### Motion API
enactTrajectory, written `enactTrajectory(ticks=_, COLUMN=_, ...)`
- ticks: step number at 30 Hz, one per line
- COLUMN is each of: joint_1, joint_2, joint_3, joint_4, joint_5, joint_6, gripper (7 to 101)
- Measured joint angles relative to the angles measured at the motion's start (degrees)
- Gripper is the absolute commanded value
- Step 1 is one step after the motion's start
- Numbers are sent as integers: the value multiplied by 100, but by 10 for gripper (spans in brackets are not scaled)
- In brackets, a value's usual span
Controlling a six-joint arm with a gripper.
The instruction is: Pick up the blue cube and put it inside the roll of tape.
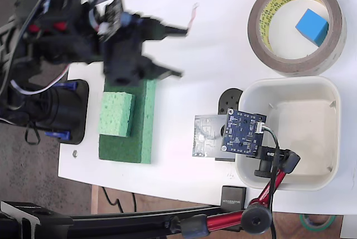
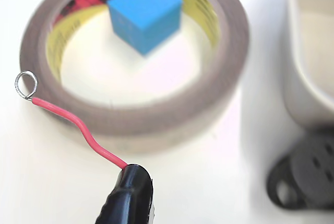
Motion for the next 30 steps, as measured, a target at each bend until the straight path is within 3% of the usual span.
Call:
enactTrajectory(ticks=10, joint_1=255, joint_2=4052, joint_3=3155, joint_4=650, joint_5=0, joint_6=-211, gripper=1000)
enactTrajectory(ticks=18, joint_1=299, joint_2=6047, joint_3=4447, joint_4=1371, joint_5=35, joint_6=-439, gripper=1000)
enactTrajectory(ticks=30, joint_1=229, joint_2=6416, joint_3=5054, joint_4=1345, joint_5=316, joint_6=-483, gripper=1000)
